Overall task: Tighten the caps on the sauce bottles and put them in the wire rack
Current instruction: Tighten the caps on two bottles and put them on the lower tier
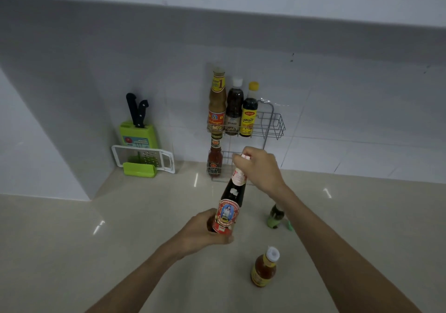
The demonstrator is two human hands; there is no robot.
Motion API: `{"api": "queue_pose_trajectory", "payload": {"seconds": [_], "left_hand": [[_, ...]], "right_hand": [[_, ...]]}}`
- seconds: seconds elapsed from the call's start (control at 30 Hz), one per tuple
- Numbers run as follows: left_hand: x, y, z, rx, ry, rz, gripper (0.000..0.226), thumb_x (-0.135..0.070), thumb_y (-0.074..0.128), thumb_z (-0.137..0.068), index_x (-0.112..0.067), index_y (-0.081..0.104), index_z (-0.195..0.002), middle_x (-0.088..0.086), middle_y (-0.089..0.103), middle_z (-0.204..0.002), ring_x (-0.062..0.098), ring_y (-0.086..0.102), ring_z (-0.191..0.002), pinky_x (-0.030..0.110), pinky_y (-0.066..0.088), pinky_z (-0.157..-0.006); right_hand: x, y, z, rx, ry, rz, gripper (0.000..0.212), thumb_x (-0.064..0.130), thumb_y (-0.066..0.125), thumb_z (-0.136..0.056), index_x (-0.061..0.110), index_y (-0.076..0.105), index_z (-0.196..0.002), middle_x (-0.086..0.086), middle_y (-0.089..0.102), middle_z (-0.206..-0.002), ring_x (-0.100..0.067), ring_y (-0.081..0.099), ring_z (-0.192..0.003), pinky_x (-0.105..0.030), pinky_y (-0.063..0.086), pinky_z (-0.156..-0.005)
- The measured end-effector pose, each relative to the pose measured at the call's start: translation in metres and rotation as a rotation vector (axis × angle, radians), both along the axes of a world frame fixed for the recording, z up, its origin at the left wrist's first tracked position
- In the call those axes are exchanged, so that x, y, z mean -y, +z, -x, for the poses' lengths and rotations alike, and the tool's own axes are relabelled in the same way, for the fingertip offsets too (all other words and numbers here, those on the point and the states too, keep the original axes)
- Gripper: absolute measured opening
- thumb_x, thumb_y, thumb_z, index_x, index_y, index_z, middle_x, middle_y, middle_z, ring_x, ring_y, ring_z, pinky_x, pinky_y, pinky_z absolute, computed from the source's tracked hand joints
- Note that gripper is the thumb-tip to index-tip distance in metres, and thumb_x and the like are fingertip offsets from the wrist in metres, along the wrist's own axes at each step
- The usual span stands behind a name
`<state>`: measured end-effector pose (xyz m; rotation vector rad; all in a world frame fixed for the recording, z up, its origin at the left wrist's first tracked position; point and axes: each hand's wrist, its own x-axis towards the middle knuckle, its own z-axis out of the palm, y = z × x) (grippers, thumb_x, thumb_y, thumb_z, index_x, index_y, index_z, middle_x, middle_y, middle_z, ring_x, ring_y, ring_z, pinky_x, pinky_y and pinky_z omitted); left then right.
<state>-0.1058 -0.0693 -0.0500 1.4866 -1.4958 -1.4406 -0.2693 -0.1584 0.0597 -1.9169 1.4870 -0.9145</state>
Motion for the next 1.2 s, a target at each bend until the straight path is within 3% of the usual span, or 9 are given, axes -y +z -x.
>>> {"api": "queue_pose_trajectory", "payload": {"seconds": [0.17,0.3,0.43,0.53,0.63,0.83,0.93,1.07,1.2], "left_hand": [[0.02,-0.016,0.0,-0.036,0.117,0.022,0.052,-0.038,0.088,-0.053,-0.025,0.07,-0.1,-0.001,0.076,-0.093,0.015,0.071,-0.088,0.035,0.057,-0.086],[0.053,-0.027,-0.004,0.012,0.161,0.028,0.05,-0.04,0.086,-0.054,-0.027,0.068,-0.099,-0.006,0.075,-0.09,0.007,0.07,-0.083,0.02,0.054,-0.073],[0.101,-0.03,-0.011,-0.008,0.077,0.01,0.07,-0.018,0.085,-0.066,-0.021,0.052,-0.128,-0.003,0.065,-0.121,0.016,0.061,-0.112,0.027,0.05,-0.094],[0.143,-0.032,-0.021,0.094,0.061,0.011,0.089,-0.01,0.076,-0.076,-0.022,0.025,-0.148,-0.004,0.043,-0.14,0.015,0.041,-0.129,0.024,0.035,-0.098],[0.175,-0.031,-0.029,0.096,0.151,0.022,0.088,-0.004,0.067,-0.079,-0.026,0.019,-0.15,-0.001,0.041,-0.146,0.015,0.042,-0.122,0.023,0.035,-0.091],[0.217,-0.044,-0.038,0.084,0.127,-0.039,0.104,-0.002,0.065,-0.081,-0.021,-0.007,-0.153,0.003,0.032,-0.152,0.009,0.036,-0.119,0.023,0.035,-0.089],[0.224,-0.051,-0.039,0.062,0.126,-0.052,0.106,-0.001,0.066,-0.08,-0.021,-0.008,-0.153,-0.002,0.037,-0.142,0.007,0.034,-0.117,0.024,0.034,-0.09],[0.228,-0.057,-0.04,0.048,0.104,-0.015,0.102,0.005,0.064,-0.078,-0.026,0.001,-0.152,-0.012,0.041,-0.126,0.005,0.043,-0.108,0.008,0.04,-0.07],[0.229,-0.063,-0.04,0.038,0.083,-0.006,0.101,0.006,0.064,-0.077,-0.03,0.007,-0.152,-0.017,0.044,-0.118,-0.008,0.046,-0.094,0.002,0.04,-0.06]], "right_hand": [[0.002,-0.02,0.001,0.19,0.03,-0.302,0.039,0.068,0.07,-0.066,0.035,0.058,-0.085,0.013,0.067,-0.082,-0.006,0.065,-0.067,-0.019,0.047,-0.045],[0.01,-0.063,-0.001,0.304,0.115,-0.475,0.051,0.04,0.087,-0.06,0.051,0.052,-0.096,0.008,0.064,-0.105,-0.013,0.071,-0.083,-0.025,0.058,-0.055],[0.043,-0.085,-0.008,0.388,-0.015,-0.305,0.052,0.024,0.09,-0.059,0.047,0.057,-0.093,0.012,0.067,-0.098,-0.008,0.067,-0.088,-0.031,0.061,-0.063],[0.076,-0.101,-0.014,0.372,-0.127,-0.147,0.048,0.014,0.088,-0.063,0.04,0.056,-0.089,0.023,0.068,-0.083,0.007,0.064,-0.083,-0.011,0.053,-0.062],[0.106,-0.119,-0.018,0.439,-0.222,-0.093,0.043,0.006,0.085,-0.067,0.032,0.058,-0.089,0.021,0.067,-0.086,0.013,0.064,-0.078,-0.003,0.048,-0.062],[0.148,-0.152,-0.032,0.378,-0.219,-0.057,0.038,0.011,0.082,-0.072,0.013,0.063,-0.104,-0.001,0.071,-0.101,-0.013,0.066,-0.097,-0.024,0.055,-0.082],[0.159,-0.164,-0.037,0.336,-0.218,-0.08,0.038,0.011,0.082,-0.072,0.018,0.06,-0.102,0.002,0.069,-0.099,-0.014,0.064,-0.096,-0.026,0.054,-0.08],[0.169,-0.173,-0.041,0.258,-0.19,-0.1,0.043,0.009,0.081,-0.071,0.022,0.057,-0.105,0.01,0.065,-0.096,-0.009,0.062,-0.091,-0.001,0.043,-0.063],[0.179,-0.173,-0.044,0.057,-0.189,-0.062,0.05,0.017,0.078,-0.073,0.021,0.053,-0.116,0.008,0.064,-0.097,-0.009,0.056,-0.086,-0.009,0.035,-0.057]]}}
